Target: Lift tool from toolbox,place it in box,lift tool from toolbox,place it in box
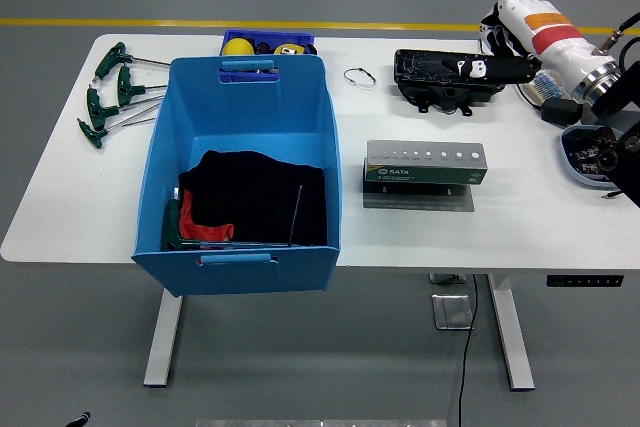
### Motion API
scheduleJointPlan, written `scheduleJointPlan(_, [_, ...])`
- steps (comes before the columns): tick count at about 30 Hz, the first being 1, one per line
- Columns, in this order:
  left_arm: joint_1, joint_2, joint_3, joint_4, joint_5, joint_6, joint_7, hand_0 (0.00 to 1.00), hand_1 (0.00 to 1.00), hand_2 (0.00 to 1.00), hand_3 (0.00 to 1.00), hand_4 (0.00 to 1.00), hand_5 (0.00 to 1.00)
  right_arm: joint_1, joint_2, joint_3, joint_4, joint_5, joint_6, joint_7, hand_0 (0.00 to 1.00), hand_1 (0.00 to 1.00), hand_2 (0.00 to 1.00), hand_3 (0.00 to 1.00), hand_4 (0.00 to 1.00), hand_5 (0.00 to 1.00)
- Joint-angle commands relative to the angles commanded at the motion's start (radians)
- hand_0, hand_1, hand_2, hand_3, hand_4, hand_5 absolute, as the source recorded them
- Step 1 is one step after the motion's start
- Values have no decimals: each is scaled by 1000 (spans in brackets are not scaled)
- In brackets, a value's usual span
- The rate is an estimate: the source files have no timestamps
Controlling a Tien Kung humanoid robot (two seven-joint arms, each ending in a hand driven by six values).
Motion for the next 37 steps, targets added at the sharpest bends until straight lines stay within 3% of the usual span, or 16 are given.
scheduleJointPlan(37, [2, 0, -1, 0, 5, 2, 2, 724, 663, 737, 746, 763, 745, 2, 0, 3, 1, -10, 9, -8, 2, 2, 34, 4, 888, 664])
